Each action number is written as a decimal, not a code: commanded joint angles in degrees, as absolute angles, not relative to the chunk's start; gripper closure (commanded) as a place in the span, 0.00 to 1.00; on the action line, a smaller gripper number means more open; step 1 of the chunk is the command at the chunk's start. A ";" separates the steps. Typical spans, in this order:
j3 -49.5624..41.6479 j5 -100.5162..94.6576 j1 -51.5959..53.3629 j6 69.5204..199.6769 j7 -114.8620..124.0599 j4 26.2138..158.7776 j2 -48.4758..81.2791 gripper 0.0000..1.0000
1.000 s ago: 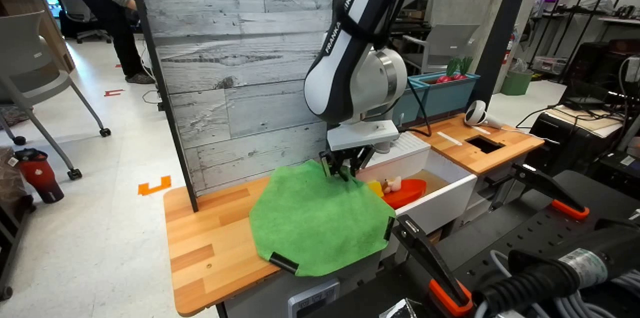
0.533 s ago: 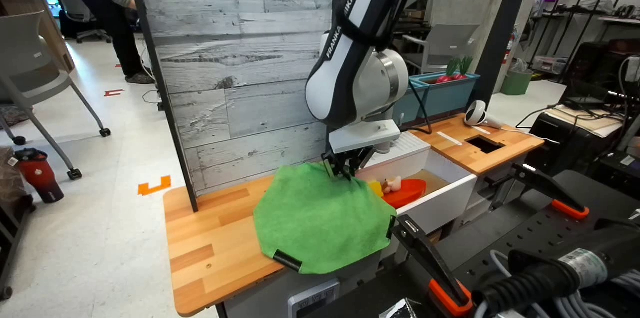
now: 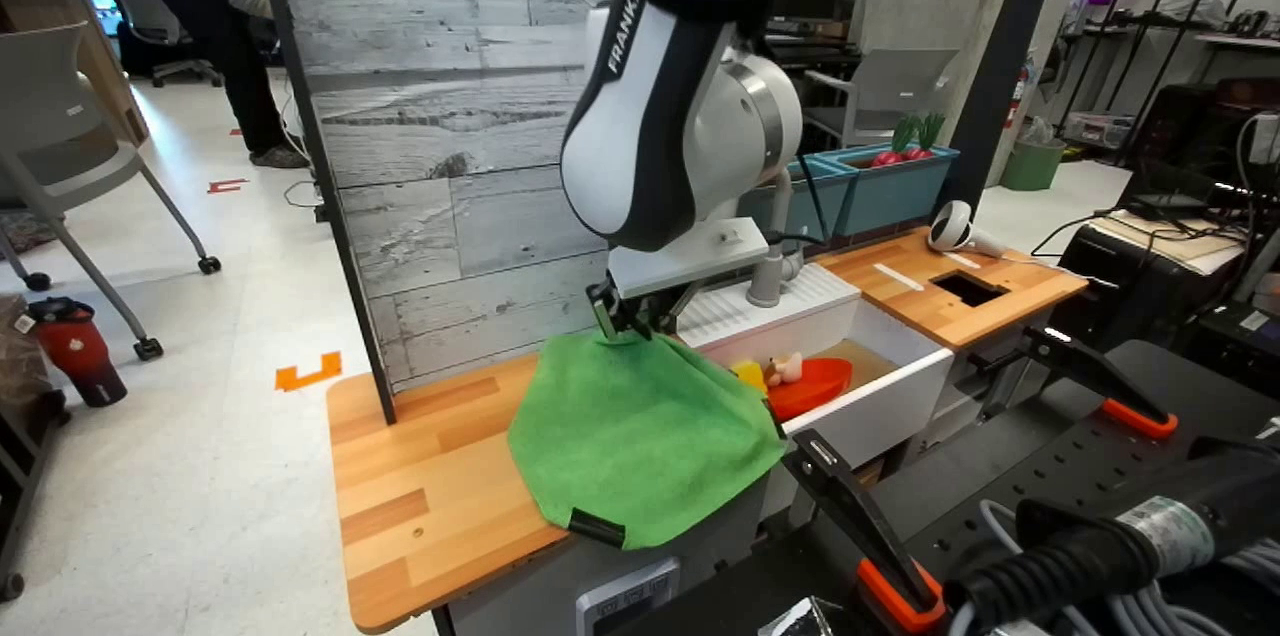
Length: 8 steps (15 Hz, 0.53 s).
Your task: Fold the green towel from right to left
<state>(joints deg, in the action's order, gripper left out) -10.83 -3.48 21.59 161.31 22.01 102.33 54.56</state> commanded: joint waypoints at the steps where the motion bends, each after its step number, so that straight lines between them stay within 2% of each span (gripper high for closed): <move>1: -11.78 -3.88 26.09 164.57 24.16 110.42 46.10 0.98; 8: -11.89 -5.71 31.24 162.47 24.32 112.08 44.77 0.98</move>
<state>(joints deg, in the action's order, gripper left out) -11.23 -3.70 29.36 162.91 23.31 110.44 45.12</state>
